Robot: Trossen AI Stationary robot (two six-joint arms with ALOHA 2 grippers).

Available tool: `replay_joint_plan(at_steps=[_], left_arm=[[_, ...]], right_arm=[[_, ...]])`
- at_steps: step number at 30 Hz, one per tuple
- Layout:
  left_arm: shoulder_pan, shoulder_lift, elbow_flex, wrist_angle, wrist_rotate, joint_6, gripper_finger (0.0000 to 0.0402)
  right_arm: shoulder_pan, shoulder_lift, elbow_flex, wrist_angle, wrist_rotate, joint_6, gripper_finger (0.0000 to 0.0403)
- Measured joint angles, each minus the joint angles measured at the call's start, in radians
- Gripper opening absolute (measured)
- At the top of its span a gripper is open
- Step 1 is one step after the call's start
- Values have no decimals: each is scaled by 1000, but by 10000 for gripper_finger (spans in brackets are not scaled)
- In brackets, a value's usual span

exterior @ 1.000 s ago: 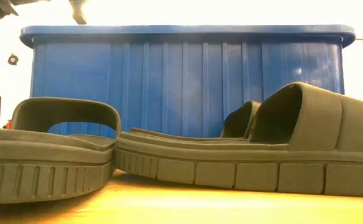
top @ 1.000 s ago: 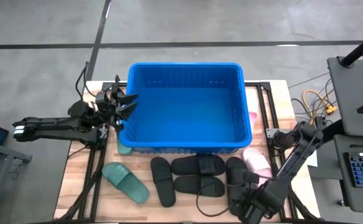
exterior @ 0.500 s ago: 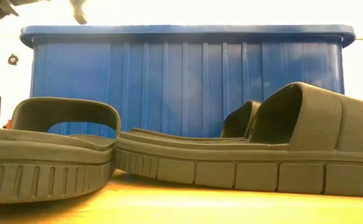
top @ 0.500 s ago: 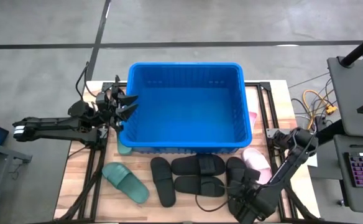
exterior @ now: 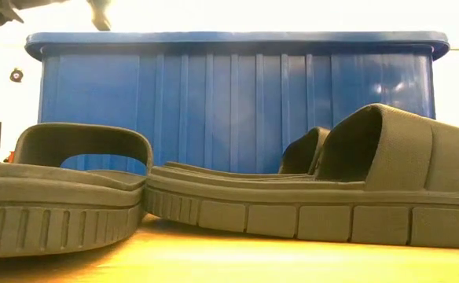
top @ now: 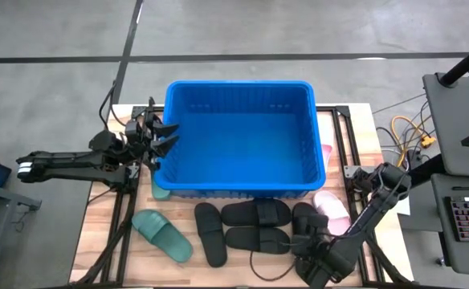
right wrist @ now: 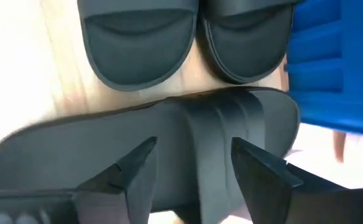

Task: Pick and place slides into bin
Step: Put the black slide into the blue container

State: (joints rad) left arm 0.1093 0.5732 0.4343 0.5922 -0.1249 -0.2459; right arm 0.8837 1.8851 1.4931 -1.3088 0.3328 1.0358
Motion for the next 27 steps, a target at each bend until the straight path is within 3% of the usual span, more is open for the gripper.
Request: replay_joint_plan(at_steps=[13, 27], left_arm=[[0, 0, -1, 0, 16, 0, 185], [0, 2, -1, 0, 18, -1, 185]], right_arm=[[2, 0, -95, 20, -2, -79, 206], [-1, 0, -202, 80, 9, 29, 203]])
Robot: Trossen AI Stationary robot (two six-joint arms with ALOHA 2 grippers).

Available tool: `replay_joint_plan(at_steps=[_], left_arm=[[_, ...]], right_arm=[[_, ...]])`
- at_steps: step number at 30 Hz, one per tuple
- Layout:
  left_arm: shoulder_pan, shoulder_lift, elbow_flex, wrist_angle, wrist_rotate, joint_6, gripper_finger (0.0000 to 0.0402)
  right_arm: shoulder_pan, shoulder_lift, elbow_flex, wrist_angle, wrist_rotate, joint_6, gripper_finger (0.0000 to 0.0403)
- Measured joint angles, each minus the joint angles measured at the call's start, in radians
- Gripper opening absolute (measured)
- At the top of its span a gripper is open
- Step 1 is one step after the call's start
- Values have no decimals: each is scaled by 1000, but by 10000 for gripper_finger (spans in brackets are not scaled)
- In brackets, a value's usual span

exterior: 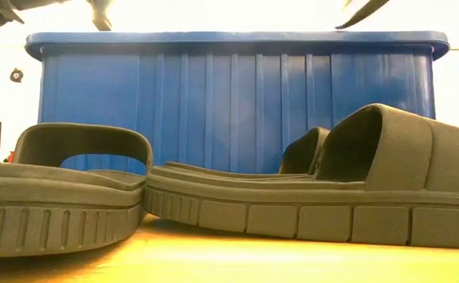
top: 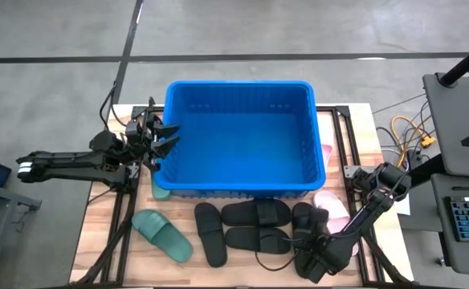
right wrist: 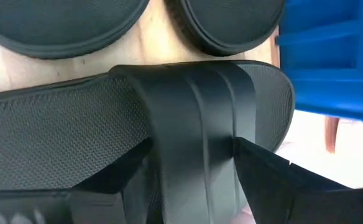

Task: Pick and place slides into bin
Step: Put the black slide into the blue container

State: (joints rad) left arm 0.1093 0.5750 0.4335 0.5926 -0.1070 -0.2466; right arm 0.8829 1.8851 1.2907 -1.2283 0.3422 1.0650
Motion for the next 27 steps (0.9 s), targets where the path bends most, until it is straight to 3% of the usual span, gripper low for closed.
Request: replay_joint_plan(at_steps=[10, 20, 27], left_arm=[[0, 3, 0, 1, 0, 0, 185], [0, 20, 0, 1, 0, 0, 185], [0, 27, 0, 0, 0, 0, 185]], right_arm=[[-2, 0, 0, -2, 1, 168, 142], [-4, 0, 8, -9, -42, 271, 19], [-2, 0, 88, -31, -71, 289, 14]])
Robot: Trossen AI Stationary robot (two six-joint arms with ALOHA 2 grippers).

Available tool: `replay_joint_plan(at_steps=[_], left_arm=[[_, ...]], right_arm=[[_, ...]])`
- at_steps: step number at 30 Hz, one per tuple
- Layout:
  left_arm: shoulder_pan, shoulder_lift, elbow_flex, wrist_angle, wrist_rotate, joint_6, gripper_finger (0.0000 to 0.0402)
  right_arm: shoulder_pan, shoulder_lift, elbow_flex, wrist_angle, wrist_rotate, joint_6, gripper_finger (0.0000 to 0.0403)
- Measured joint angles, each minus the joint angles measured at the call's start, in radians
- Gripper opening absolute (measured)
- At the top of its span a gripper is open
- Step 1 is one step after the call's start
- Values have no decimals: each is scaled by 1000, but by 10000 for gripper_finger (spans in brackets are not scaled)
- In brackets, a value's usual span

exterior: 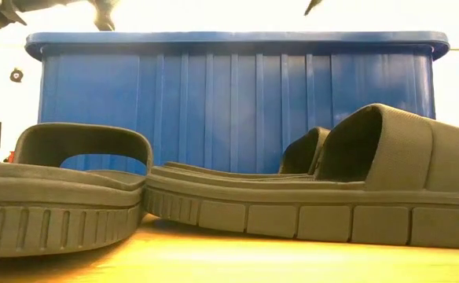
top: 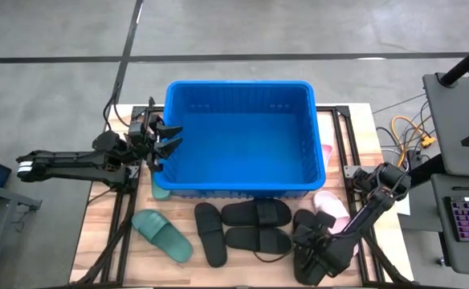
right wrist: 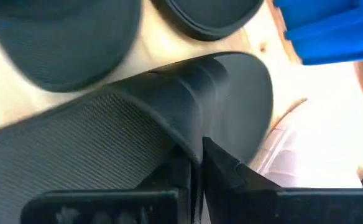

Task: Pick and place slides into bin
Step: Put the black slide into the blue container

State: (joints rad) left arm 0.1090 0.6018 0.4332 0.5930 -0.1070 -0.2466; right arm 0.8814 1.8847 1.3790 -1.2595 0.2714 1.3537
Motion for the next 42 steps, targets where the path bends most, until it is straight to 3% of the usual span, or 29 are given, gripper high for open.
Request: replay_joint_plan(at_steps=[15, 21, 29, 37, 42], left_arm=[[0, 0, 0, 0, 0, 0, 185], [0, 0, 0, 0, 0, 0, 185], [0, 0, 0, 1, 0, -5, 185], [0, -9, 0, 6, 2, -8, 185], [0, -26, 0, 6, 26, -9, 185]], right_arm=[[0, 0, 303, -203, 47, -54, 12], [0, 0, 416, -204, 169, -61, 12], [-14, 0, 591, -205, 290, -197, 12], [-61, 0, 724, -306, 552, -249, 11], [-120, 0, 754, -312, 627, -394, 11]])
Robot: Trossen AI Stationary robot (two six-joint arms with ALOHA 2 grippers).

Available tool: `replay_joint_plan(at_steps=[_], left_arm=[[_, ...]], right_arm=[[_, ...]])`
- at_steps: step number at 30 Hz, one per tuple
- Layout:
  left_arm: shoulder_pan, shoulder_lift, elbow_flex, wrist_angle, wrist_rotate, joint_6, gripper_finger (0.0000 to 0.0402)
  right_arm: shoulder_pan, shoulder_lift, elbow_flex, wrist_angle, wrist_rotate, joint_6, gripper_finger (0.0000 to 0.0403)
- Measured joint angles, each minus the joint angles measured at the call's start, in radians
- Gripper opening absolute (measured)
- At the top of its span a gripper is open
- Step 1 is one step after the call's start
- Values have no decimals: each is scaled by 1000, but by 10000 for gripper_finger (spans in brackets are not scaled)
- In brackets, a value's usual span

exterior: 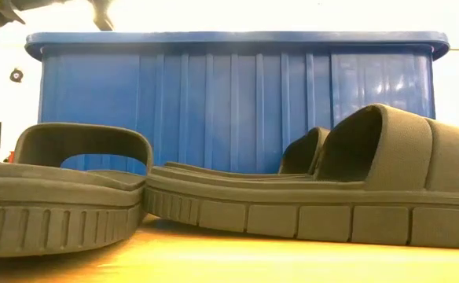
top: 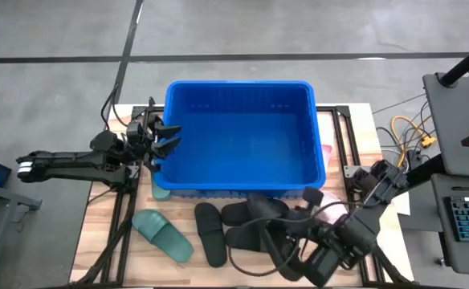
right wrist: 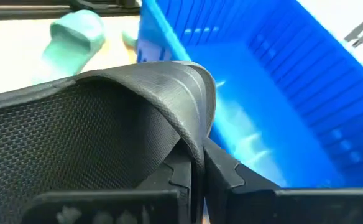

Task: Pick and place slides into bin
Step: Put the black slide into the blue container

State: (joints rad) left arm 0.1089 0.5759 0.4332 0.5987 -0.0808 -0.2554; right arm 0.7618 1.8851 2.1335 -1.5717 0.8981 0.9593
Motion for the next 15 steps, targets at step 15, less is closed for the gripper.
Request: replay_joint_plan(at_steps=[15], left_arm=[[0, -37, -1, 2, 3, -1, 185]], right_arm=[[-257, -1, 45, -1, 76, -366, 11]])
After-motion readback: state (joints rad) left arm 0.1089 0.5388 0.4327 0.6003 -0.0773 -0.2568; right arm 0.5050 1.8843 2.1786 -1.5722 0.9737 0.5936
